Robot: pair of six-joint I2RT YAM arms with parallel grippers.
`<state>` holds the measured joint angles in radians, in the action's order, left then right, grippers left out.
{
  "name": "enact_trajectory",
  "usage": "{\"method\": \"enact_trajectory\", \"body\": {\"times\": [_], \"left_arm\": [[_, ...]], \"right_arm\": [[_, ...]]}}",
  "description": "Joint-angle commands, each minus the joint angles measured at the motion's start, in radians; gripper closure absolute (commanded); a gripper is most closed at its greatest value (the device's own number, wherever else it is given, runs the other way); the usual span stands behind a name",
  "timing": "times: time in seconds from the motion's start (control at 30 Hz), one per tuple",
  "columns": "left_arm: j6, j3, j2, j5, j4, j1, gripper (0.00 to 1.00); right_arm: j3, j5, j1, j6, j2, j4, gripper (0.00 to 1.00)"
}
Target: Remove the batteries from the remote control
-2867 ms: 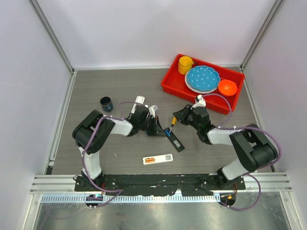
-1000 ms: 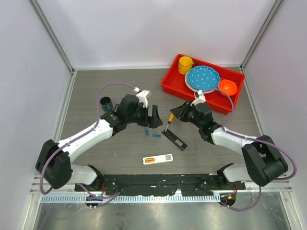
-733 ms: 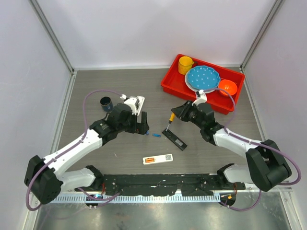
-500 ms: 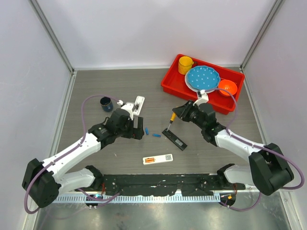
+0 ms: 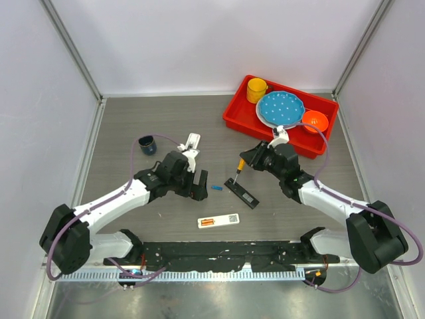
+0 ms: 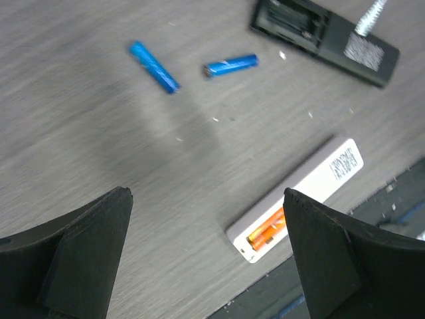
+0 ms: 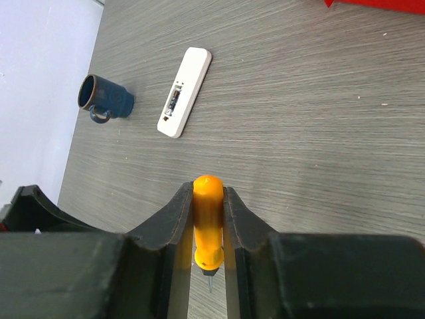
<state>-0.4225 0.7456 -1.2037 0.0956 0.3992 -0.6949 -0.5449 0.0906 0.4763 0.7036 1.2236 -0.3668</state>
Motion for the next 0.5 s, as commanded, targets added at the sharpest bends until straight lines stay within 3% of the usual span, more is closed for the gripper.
{"method": "enact_trajectory", "body": {"times": [0.0, 0.27, 0.47], "left_arm": [[0.076, 0.053, -0.043, 0.154, -0.057, -0.057, 0.0], [0.099, 0.132, -0.191, 0.047, 0.043, -0.215, 0.02], [0.01, 0.172, -0.149, -0.059, 0.089, -0.365, 0.13]], "right_arm": [[-0.012, 0.001, 0.005, -0.024, -0.013, -0.026, 0.99], [-0.015, 0.014, 0.005, -0.024, 0.02, -0.044, 0.99], [-0.009, 0.008, 0.005, -0.029, 0.014, -0.04, 0.99]]}}
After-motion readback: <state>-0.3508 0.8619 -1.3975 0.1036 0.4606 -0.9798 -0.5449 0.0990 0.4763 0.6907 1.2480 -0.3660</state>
